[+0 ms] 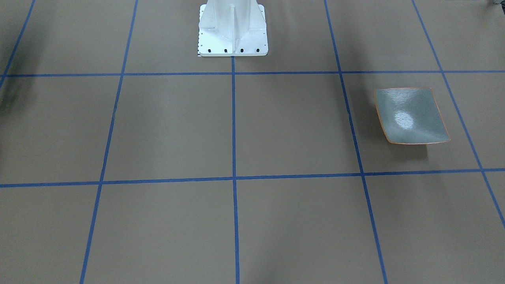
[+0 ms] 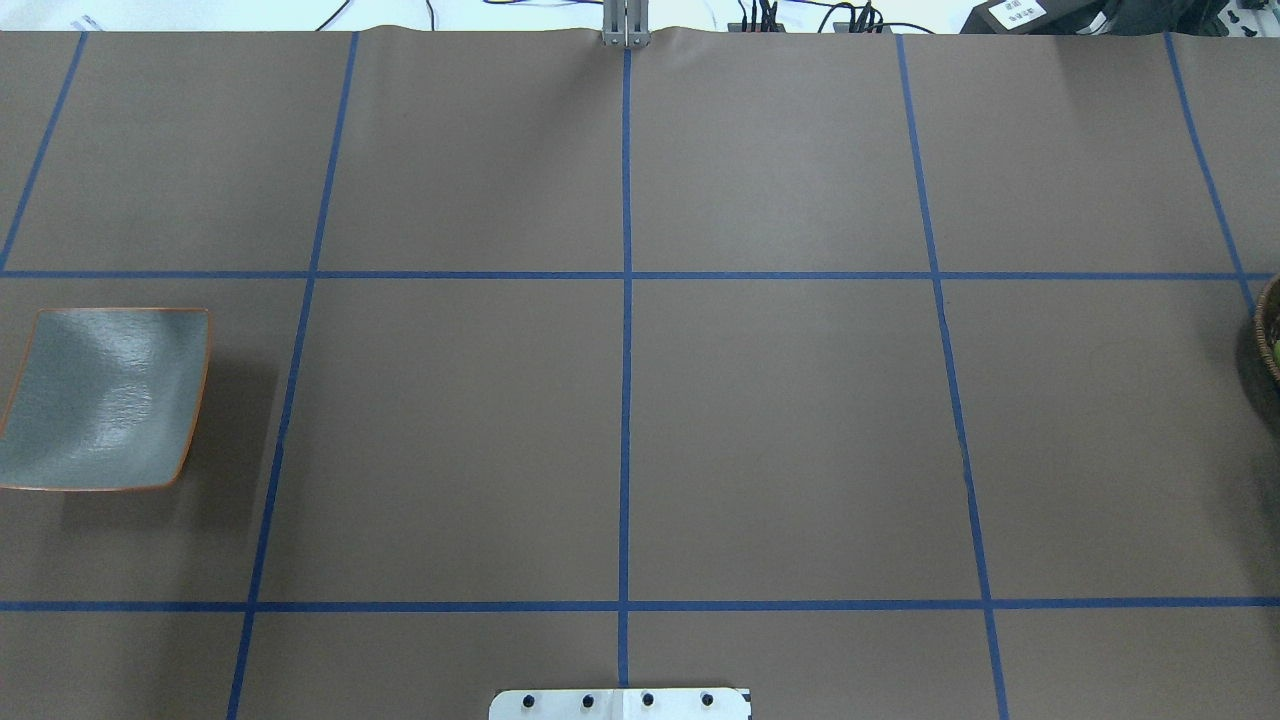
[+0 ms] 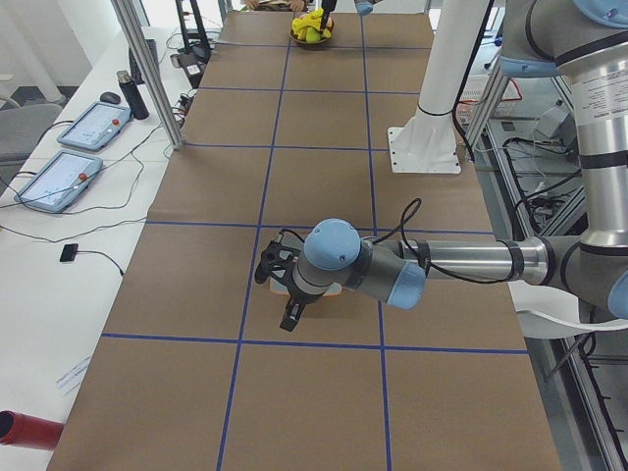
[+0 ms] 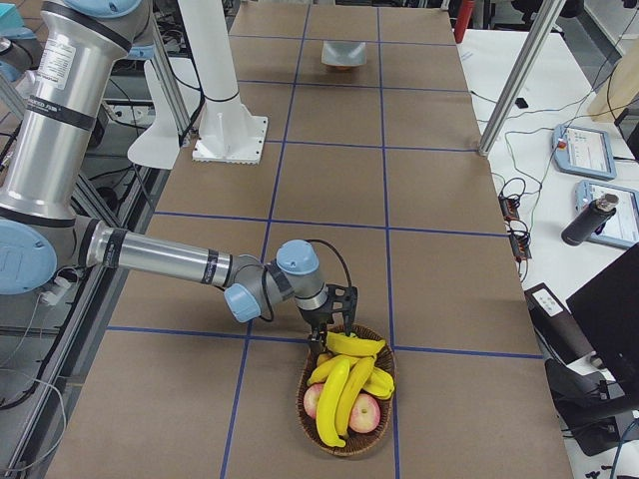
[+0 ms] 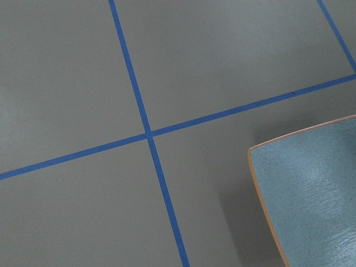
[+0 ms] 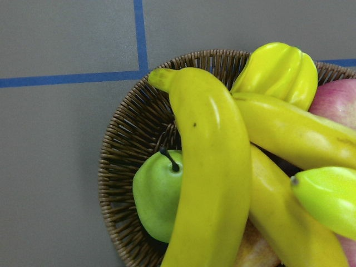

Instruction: Transfer all bananas from basket to plate

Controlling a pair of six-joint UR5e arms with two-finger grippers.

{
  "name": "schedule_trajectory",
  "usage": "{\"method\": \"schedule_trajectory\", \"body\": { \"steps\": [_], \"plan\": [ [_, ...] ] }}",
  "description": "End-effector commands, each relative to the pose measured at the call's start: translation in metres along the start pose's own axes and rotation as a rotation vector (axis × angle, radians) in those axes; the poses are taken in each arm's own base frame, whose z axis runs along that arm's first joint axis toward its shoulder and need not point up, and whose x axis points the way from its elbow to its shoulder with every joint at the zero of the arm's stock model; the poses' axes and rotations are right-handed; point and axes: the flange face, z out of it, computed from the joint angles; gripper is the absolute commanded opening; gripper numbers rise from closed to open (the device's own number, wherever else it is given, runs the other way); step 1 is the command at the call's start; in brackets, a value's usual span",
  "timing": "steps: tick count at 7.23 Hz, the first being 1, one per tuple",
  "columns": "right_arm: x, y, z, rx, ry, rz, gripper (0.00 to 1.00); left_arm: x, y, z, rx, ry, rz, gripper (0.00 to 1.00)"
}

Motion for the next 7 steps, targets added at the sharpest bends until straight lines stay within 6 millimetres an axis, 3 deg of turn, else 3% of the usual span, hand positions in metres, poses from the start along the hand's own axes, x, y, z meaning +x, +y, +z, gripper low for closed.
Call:
{"method": "schedule_trajectory", "body": {
  "steps": [1,2,3,7],
  "plan": [
    [0.015,0.008,0.017,0.01,0.017,-0.013,0.87,0.0,-0.001,0.0,0.0,0.0,0.002,1.0],
    [0.013,0.008,0.017,0.013,0.014,-0.019,0.65,0.001,-0.001,0.0,0.001,0.0,0.003,1.0],
    [0.011,0.007,0.016,0.016,0.008,-0.025,0.03,0.001,-0.001,0.0,0.001,0.0,0.003,1.0],
    [0.006,0.003,0.009,0.03,-0.003,-0.067,0.0,0.0,-0.001,0.001,0.0,0.0,0.002,1.0]
  ]
}}
